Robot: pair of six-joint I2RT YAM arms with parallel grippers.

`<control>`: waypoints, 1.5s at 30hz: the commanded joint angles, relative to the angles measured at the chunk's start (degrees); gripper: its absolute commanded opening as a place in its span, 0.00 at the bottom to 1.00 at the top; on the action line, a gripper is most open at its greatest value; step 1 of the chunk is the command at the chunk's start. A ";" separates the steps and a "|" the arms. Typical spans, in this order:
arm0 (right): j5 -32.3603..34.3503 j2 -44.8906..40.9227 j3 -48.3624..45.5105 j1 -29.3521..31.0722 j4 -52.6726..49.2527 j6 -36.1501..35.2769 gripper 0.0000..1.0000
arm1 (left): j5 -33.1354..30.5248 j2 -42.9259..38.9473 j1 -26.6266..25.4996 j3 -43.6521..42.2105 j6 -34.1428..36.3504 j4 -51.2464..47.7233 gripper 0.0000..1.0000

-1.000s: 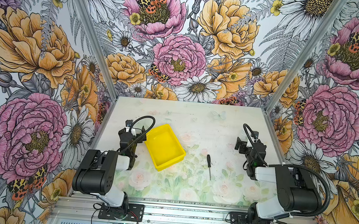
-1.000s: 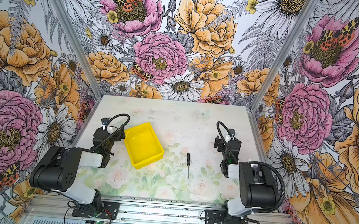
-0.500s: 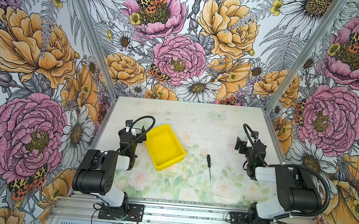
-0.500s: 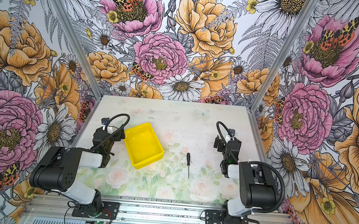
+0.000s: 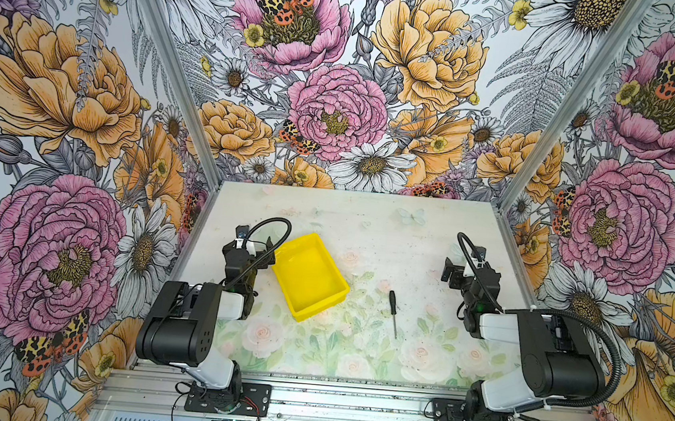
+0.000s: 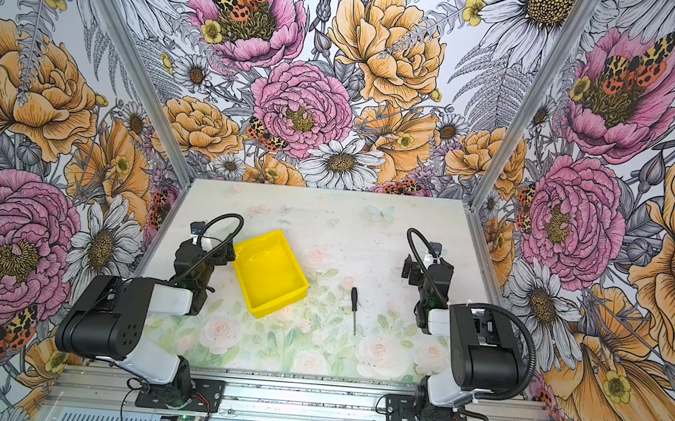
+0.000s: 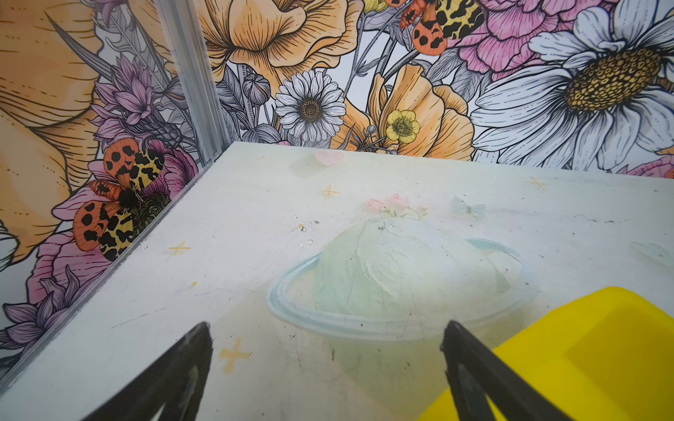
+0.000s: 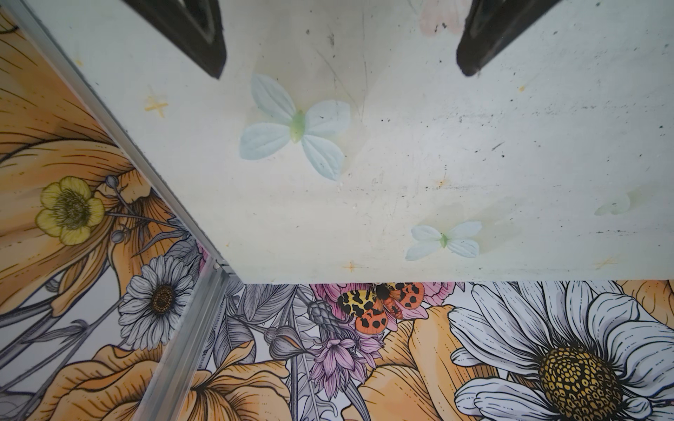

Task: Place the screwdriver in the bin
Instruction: 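Move the right gripper over the black-handled screwdriver and lower it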

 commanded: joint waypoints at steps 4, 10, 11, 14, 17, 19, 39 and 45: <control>-0.02 0.16 0.97 -0.13 1.30 0.69 0.99 | 2.08 -0.05 0.62 0.41 -0.25 0.07 0.99; 3.84 -5.67 4.87 0.44 -10.61 1.50 0.99 | 3.05 -4.07 1.22 2.07 -0.68 -6.49 0.99; 4.41 -7.21 6.04 0.57 -14.43 2.01 0.99 | 2.88 -5.90 1.38 3.48 -0.97 -10.85 0.99; 5.49 -11.95 7.84 1.03 -22.71 3.38 0.99 | 5.90 -9.73 2.70 6.05 -2.65 -20.67 0.99; 11.25 -16.61 9.83 3.78 -31.24 4.50 0.99 | 6.84 -14.22 2.82 4.04 -4.07 -23.51 0.99; 15.25 -19.36 11.32 5.79 -36.77 6.21 0.99 | 5.39 -17.87 2.83 2.79 -5.41 -27.12 0.99; 10.25 -19.88 20.69 21.41 -78.28 34.81 0.99 | 2.83 -35.49 -0.51 7.35 -13.38 -58.65 0.98; 8.44 -15.26 20.84 27.74 -78.03 36.85 0.99 | 8.79 -38.70 -2.75 7.67 -16.44 -60.70 0.99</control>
